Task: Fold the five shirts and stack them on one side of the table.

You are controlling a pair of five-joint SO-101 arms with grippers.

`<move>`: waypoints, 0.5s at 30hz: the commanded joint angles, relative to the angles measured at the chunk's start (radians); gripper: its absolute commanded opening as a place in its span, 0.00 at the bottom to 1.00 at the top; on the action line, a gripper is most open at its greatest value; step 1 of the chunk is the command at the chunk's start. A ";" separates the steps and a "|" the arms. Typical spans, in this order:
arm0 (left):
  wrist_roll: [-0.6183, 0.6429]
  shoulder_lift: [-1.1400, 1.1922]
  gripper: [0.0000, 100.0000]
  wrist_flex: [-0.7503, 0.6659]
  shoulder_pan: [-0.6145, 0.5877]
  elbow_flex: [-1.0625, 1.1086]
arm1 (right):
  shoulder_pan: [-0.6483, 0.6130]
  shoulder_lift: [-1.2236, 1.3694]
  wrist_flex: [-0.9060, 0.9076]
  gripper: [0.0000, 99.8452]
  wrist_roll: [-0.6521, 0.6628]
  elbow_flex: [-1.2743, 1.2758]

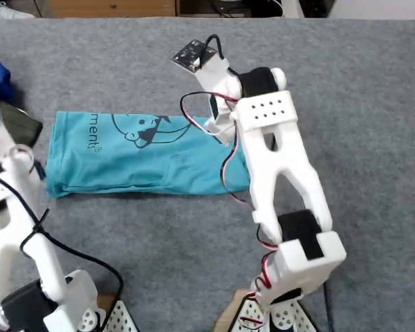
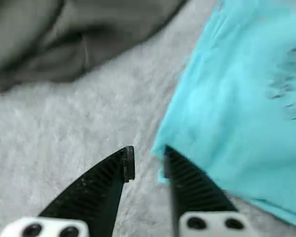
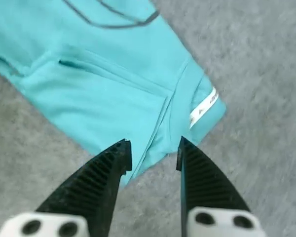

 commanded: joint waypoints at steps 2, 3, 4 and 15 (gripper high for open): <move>0.006 -0.007 0.18 0.051 0.103 -0.161 | 0.044 0.048 0.074 0.16 -0.005 -0.131; 0.006 0.012 0.18 0.043 0.115 -0.172 | 0.050 0.059 0.084 0.16 -0.005 -0.147; 0.006 0.039 0.18 0.037 0.123 -0.186 | 0.056 0.070 0.095 0.16 -0.003 -0.159; 0.005 0.625 0.18 0.288 0.124 -0.760 | 0.061 0.102 0.124 0.16 0.068 -0.185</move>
